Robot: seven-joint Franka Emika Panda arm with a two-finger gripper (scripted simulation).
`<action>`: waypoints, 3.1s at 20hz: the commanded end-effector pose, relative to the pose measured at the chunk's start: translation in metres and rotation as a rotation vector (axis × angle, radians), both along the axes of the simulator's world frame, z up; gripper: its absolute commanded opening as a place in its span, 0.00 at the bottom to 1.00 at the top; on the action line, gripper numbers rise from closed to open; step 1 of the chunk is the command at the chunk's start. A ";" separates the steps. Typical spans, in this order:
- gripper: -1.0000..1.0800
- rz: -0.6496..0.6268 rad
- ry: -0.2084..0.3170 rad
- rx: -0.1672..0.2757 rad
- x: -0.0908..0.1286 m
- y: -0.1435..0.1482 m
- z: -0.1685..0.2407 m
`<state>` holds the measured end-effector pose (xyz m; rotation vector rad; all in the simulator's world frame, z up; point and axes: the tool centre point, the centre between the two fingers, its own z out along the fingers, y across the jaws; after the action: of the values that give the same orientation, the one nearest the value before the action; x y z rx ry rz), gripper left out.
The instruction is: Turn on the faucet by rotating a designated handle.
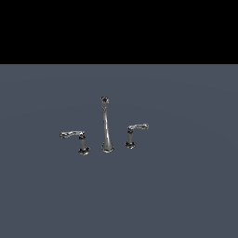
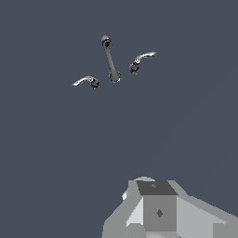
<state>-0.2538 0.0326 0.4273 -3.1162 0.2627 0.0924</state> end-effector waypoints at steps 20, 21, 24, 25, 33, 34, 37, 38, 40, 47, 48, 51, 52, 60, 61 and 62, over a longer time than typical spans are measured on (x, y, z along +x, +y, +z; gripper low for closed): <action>0.00 -0.448 -0.013 -0.015 0.049 0.084 -0.127; 0.00 -0.468 -0.013 -0.015 0.053 0.088 -0.132; 0.00 -0.528 -0.015 -0.016 0.063 0.097 -0.150; 0.00 -0.548 -0.015 -0.017 0.066 0.100 -0.155; 0.00 -0.692 -0.019 -0.019 0.094 0.119 -0.196; 0.00 -0.709 -0.020 -0.019 0.098 0.121 -0.201; 0.00 -0.756 -0.021 -0.020 0.108 0.126 -0.214; 0.00 -0.771 -0.021 -0.020 0.111 0.128 -0.218; 0.00 -0.800 -0.022 -0.021 0.117 0.130 -0.227; 0.00 -0.894 -0.025 -0.024 0.138 0.137 -0.253; 0.00 -0.906 -0.026 -0.025 0.141 0.138 -0.257; 0.00 -0.946 -0.028 -0.028 0.150 0.140 -0.268; 0.00 -0.959 -0.028 -0.029 0.153 0.140 -0.272; 0.00 -1.072 -0.034 -0.040 0.180 0.142 -0.304; 0.00 -1.086 -0.035 -0.041 0.183 0.142 -0.308; 0.00 -1.099 -0.036 -0.043 0.186 0.142 -0.312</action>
<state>-0.0726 0.1747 0.1215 -2.5464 1.8298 0.0139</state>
